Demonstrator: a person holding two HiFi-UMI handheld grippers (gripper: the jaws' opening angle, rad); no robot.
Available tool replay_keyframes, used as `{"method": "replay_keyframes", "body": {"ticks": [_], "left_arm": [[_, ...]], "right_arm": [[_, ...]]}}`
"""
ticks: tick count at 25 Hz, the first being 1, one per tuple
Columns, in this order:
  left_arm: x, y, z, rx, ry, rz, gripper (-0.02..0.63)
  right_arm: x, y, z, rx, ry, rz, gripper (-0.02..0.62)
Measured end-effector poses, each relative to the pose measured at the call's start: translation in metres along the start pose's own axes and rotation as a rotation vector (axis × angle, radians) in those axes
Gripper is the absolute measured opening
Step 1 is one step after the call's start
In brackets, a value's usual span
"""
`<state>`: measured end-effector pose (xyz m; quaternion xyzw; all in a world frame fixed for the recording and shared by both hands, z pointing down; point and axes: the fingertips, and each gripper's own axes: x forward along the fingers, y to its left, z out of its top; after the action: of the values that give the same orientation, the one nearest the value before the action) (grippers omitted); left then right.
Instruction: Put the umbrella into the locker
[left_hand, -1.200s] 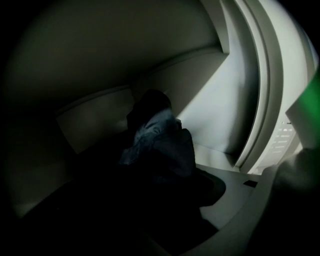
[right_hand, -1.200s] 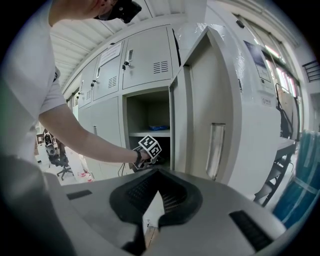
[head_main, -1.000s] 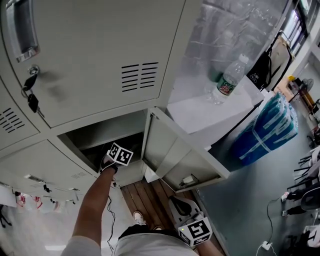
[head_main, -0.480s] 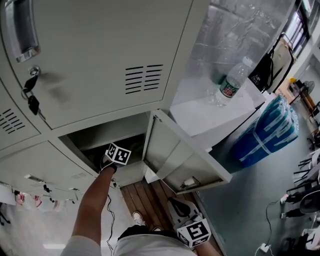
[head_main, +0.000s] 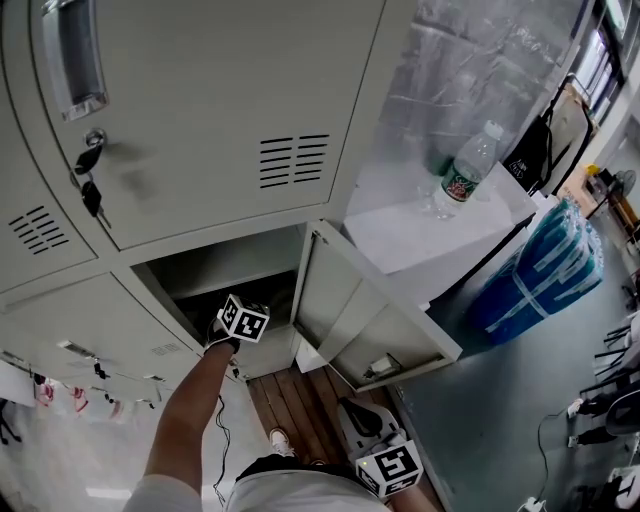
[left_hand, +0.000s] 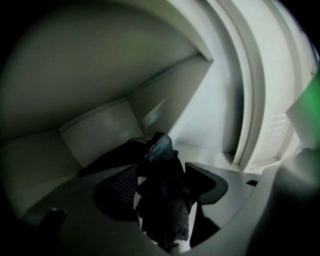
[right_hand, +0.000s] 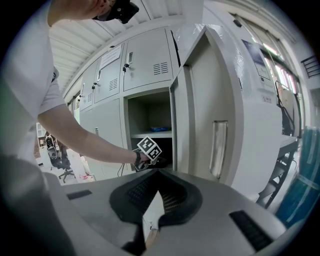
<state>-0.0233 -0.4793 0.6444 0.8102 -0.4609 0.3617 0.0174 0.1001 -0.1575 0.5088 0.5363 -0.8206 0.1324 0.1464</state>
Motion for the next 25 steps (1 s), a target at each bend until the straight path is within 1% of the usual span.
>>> {"method": "replay_keyframes", "body": {"ticks": [3,5,8,11,15,18,21,22,24,25], "left_arm": [[-0.013,0.002,0.005,-0.002,-0.011,0.01,0.308],[-0.022,0.005,0.005,-0.01,-0.015,0.022,0.291],[-0.037,0.005,-0.002,-0.039,-0.019,0.041,0.278],[-0.054,0.002,-0.006,-0.051,-0.023,0.061,0.264],[-0.086,-0.007,0.0,-0.085,-0.066,0.062,0.25],[-0.111,-0.01,0.002,-0.101,-0.094,0.079,0.237],[-0.134,-0.014,-0.011,-0.124,-0.098,0.118,0.186],[-0.141,-0.014,-0.017,-0.128,-0.098,0.134,0.146],[-0.154,-0.014,-0.029,-0.139,-0.096,0.153,0.043],[-0.161,-0.014,-0.035,-0.15,-0.093,0.152,0.032]], "right_arm": [[-0.003,0.003,0.001,-0.005,-0.012,0.018,0.017],[-0.007,0.005,0.001,-0.007,-0.019,0.029,0.017],[-0.013,0.009,0.001,-0.014,-0.028,0.052,0.017],[-0.021,0.011,0.001,-0.026,-0.037,0.07,0.017],[-0.031,0.009,0.005,-0.033,-0.055,0.083,0.017],[-0.036,0.012,0.008,-0.042,-0.081,0.104,0.017],[-0.041,0.018,0.009,-0.044,-0.093,0.124,0.017],[-0.043,0.02,0.008,-0.045,-0.095,0.131,0.017],[-0.046,0.024,0.007,-0.044,-0.097,0.144,0.017],[-0.047,0.026,0.006,-0.042,-0.098,0.149,0.017]]}}
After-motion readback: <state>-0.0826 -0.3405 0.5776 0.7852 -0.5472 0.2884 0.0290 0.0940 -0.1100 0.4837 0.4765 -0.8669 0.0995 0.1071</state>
